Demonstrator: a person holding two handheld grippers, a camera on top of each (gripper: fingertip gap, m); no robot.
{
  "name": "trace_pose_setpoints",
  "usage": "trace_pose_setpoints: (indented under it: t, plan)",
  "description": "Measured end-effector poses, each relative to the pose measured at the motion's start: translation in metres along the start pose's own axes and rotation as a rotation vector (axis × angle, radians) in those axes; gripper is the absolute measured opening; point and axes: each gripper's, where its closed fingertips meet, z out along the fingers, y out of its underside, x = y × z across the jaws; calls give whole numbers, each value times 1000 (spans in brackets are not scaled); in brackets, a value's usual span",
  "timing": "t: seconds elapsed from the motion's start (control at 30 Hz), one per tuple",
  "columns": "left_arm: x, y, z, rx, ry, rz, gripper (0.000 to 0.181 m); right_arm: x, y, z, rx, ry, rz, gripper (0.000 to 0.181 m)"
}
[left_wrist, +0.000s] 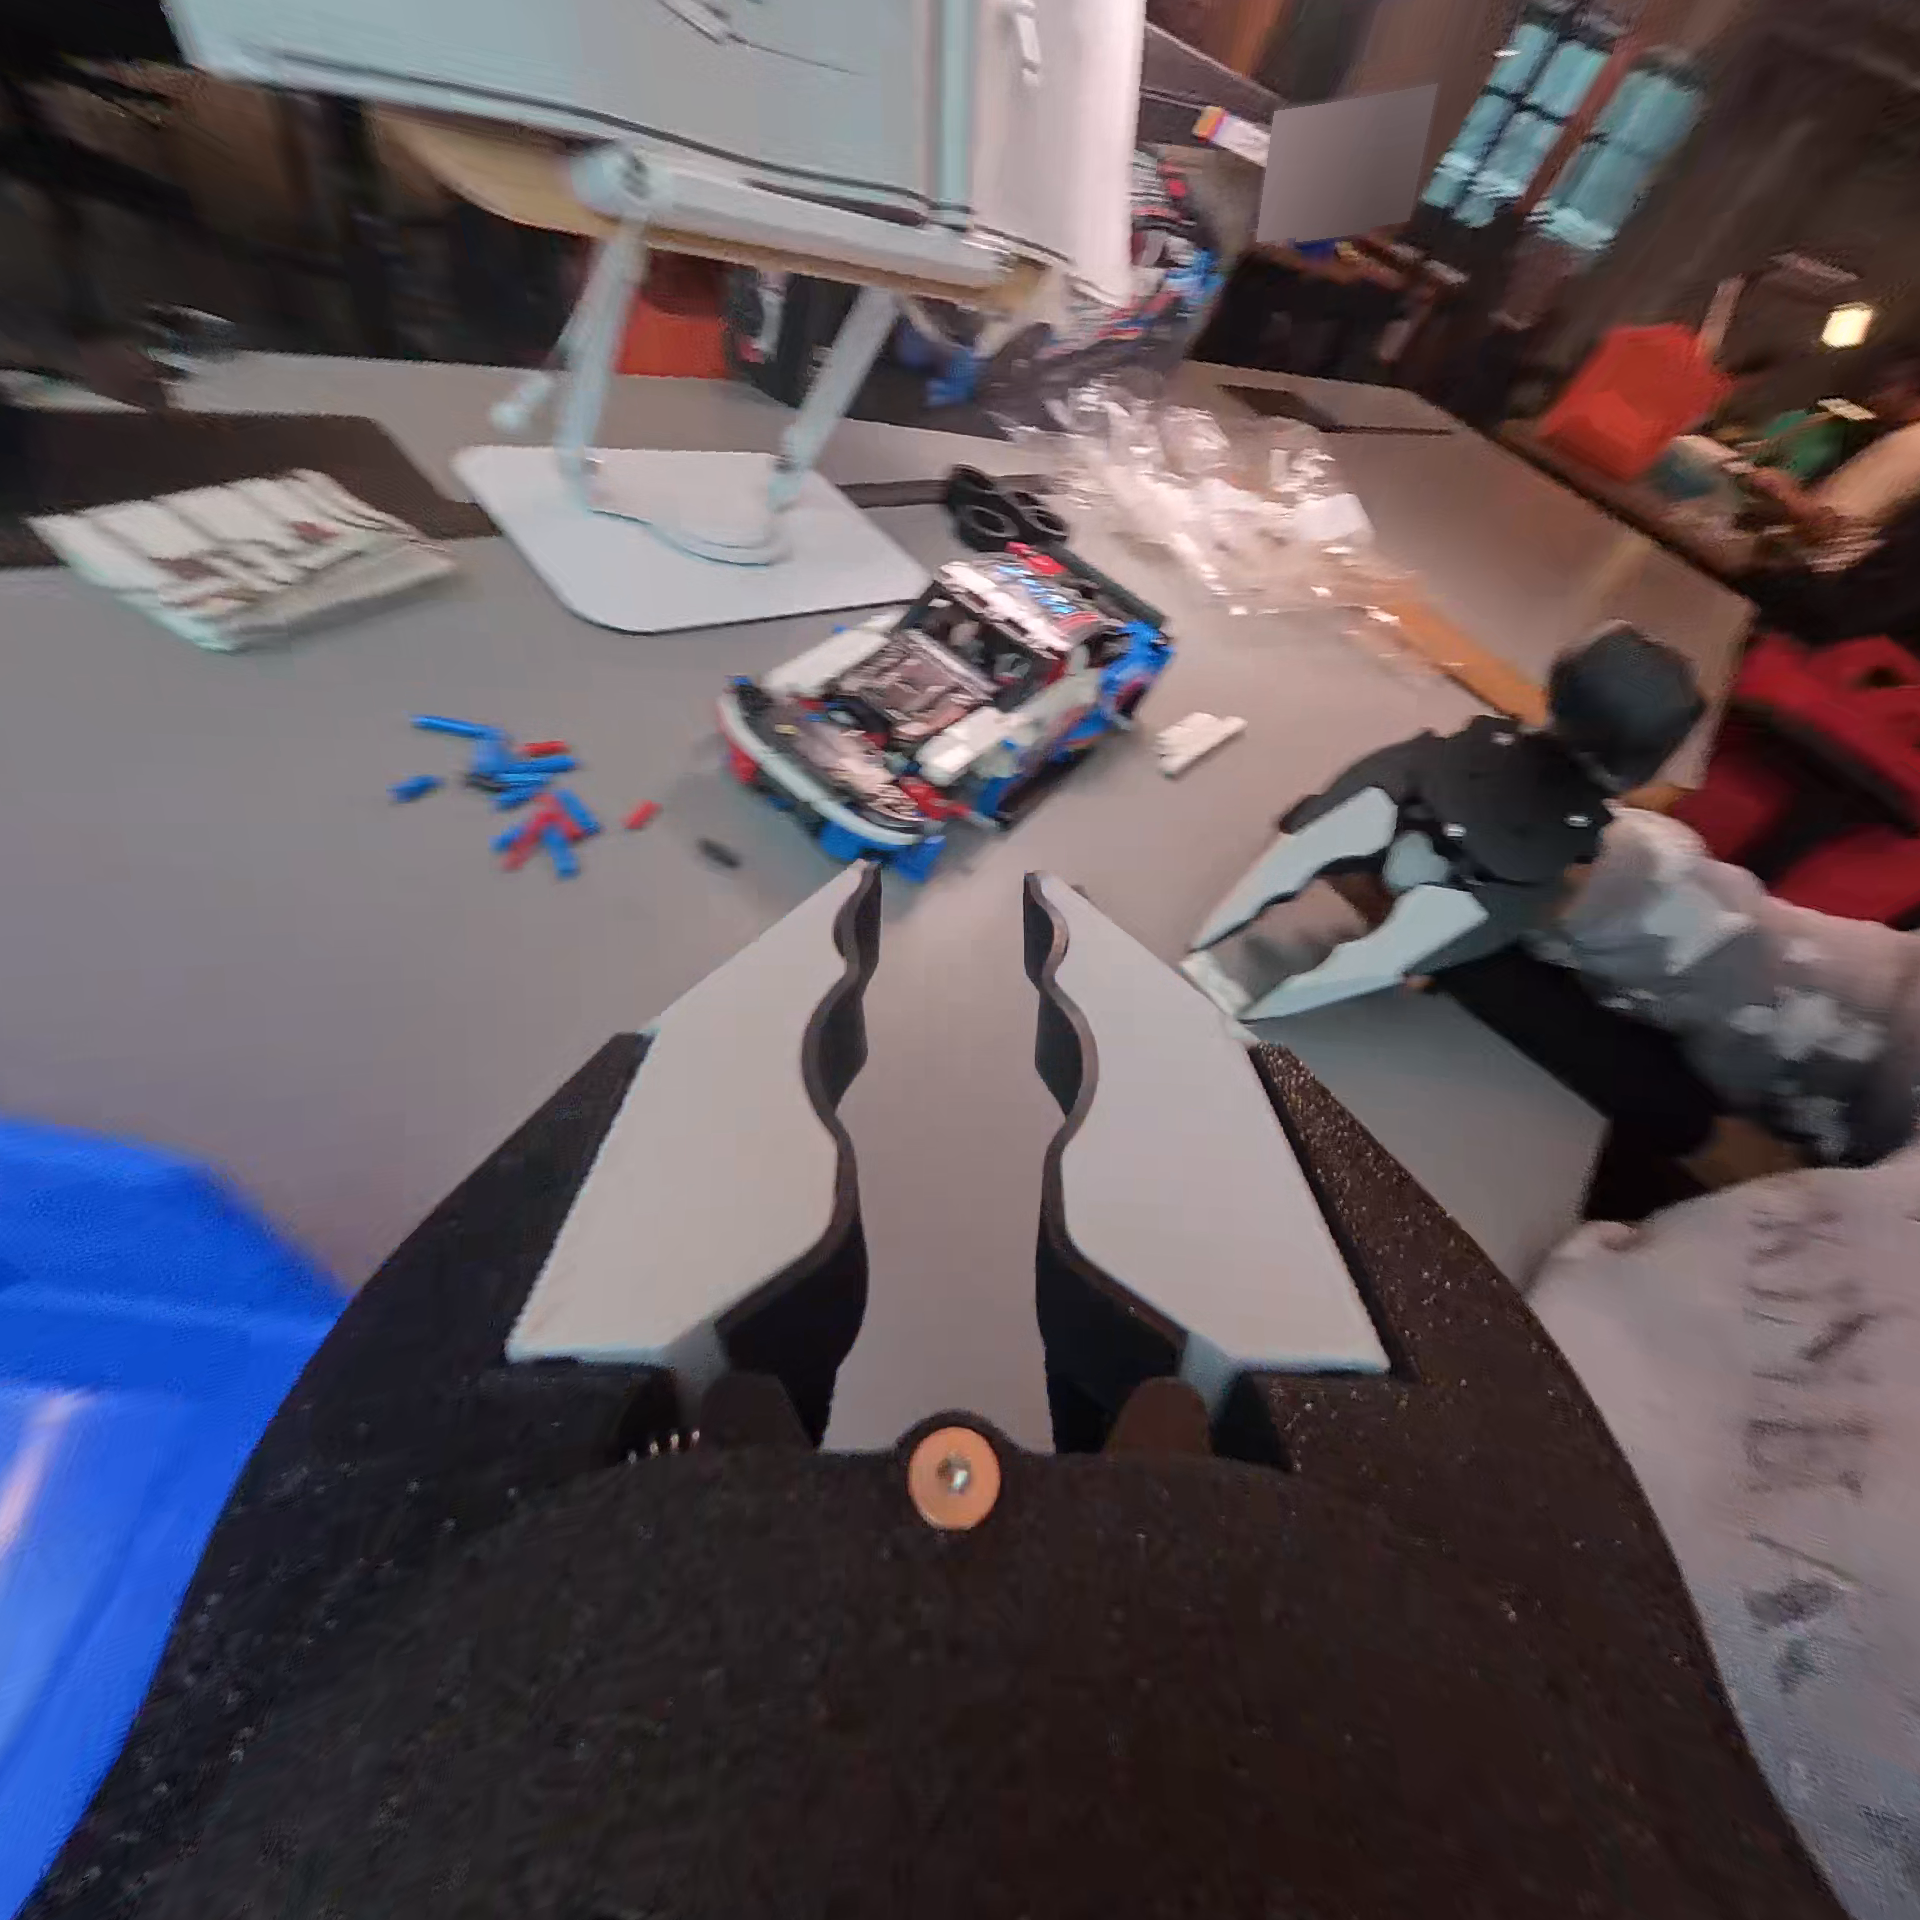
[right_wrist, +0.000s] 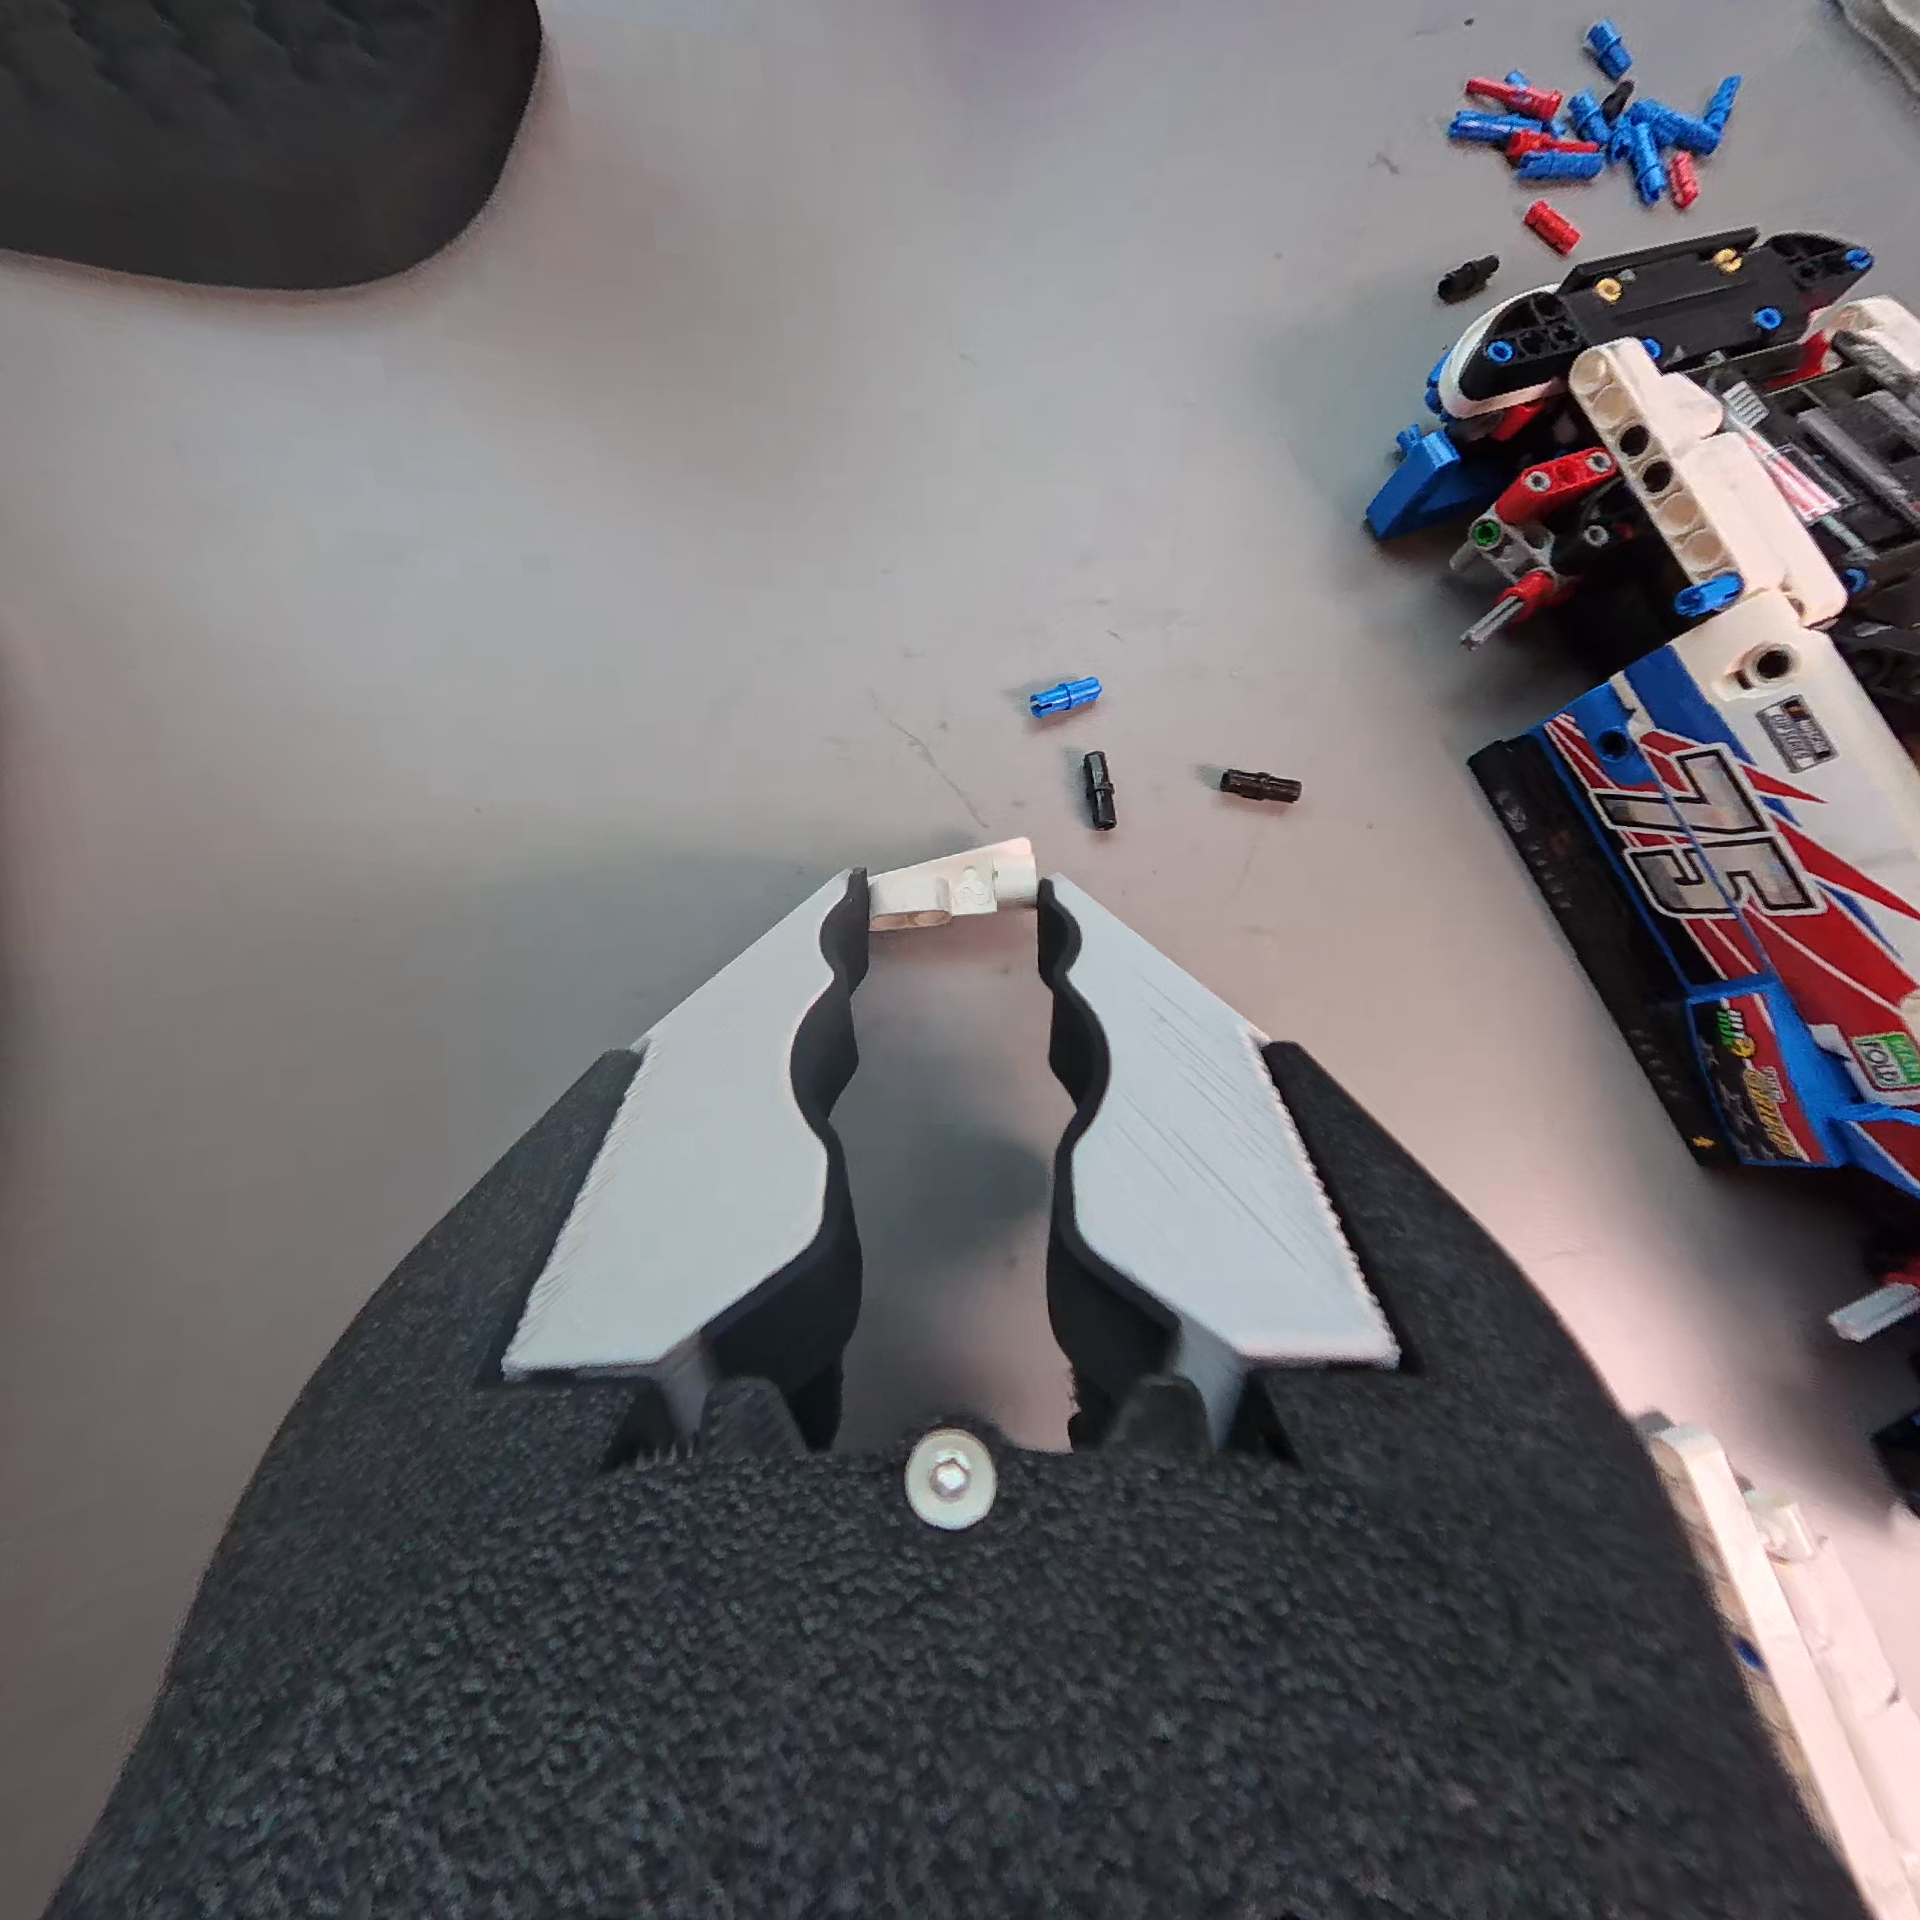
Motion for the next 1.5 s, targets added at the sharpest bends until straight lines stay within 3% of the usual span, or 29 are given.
trace_pose_setpoints:
  t: [0.1,0.27,0.43,0.6,0.67,0.77,0.83,0.9,1.0,1.07,1.17,1.27,1.4,1.5]
  plan:
    - [53,22,45,-88,231,-68,28,4,-13,-6,83,45,-34,31]
    - [106,57,103,-220,431,-214,30,12,-50,-31,310,163,-96,31]
    - [138,64,122,-266,592,-340,24,4,-69,-44,421,231,-183,31]
    - [145,68,122,-269,600,-248,6,2,-71,-45,423,255,-220,31]
    - [137,67,120,-247,525,-122,5,4,-73,-47,441,270,-217,26]
    - [112,40,102,-151,360,58,5,13,-69,-50,436,268,-160,44]
    - [71,10,76,-62,133,154,5,21,-63,-52,416,271,-123,46]
    - [9,-14,33,-43,-182,243,5,29,-58,-54,403,283,-93,45]
    - [-88,-12,-44,-197,-645,302,6,35,-52,-53,384,270,-51,35]
    - [-133,11,-79,-344,-803,269,6,36,-48,-50,359,256,-30,33]
    - [-172,44,-102,-483,-890,219,6,29,-37,-39,291,187,-12,34]
    - [-189,66,-108,-550,-918,180,7,18,-24,-28,220,123,0,34]
    - [-193,67,-105,-513,-922,156,14,16,-13,-18,145,122,-20,33]
    - [-186,50,-110,-446,-966,180,25,17,-11,-14,119,121,-15,31]
